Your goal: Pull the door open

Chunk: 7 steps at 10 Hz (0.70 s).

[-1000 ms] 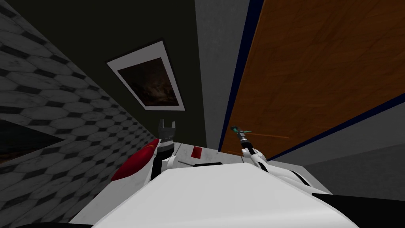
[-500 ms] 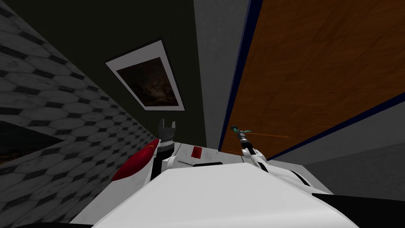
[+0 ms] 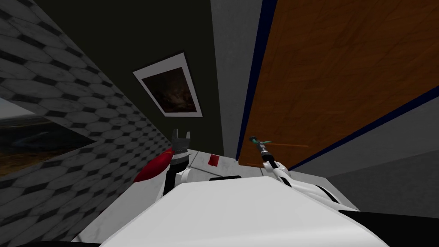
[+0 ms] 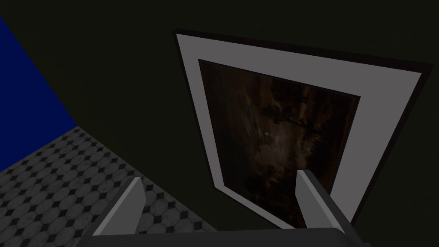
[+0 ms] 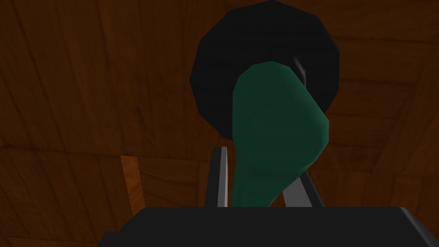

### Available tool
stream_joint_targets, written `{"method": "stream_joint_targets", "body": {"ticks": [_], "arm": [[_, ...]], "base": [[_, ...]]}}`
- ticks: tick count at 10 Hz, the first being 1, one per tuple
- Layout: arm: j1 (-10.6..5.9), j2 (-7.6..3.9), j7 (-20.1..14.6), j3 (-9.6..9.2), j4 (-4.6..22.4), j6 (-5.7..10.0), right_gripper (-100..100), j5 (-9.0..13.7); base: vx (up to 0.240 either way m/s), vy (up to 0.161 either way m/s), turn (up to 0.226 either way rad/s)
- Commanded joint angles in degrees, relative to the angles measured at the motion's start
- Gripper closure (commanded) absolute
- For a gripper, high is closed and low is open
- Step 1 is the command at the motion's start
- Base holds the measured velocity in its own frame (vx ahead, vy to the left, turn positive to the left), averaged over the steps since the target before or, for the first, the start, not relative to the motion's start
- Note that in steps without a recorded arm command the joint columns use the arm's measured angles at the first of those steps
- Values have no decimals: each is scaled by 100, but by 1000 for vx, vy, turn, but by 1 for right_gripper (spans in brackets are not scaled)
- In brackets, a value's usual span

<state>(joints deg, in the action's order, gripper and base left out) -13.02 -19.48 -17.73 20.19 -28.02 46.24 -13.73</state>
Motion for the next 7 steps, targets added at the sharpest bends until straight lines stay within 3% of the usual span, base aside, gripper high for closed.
{"method": "stream_joint_targets", "body": {"ticks": [1, 5, 6, 7], "arm": [[-24, -42, -110, -88, 58, 108, 100, -75], [14, -119, -345, -272, 58, 242, 100, -233], [62, -103, -334, -250, -47, 152, 100, -211], [133, -143, -484, -339, -53, 270, 100, -319]], "base": [[-200, -52, 70], [-209, -59, 74], [-91, -36, 21], [-173, -44, 83]]}}
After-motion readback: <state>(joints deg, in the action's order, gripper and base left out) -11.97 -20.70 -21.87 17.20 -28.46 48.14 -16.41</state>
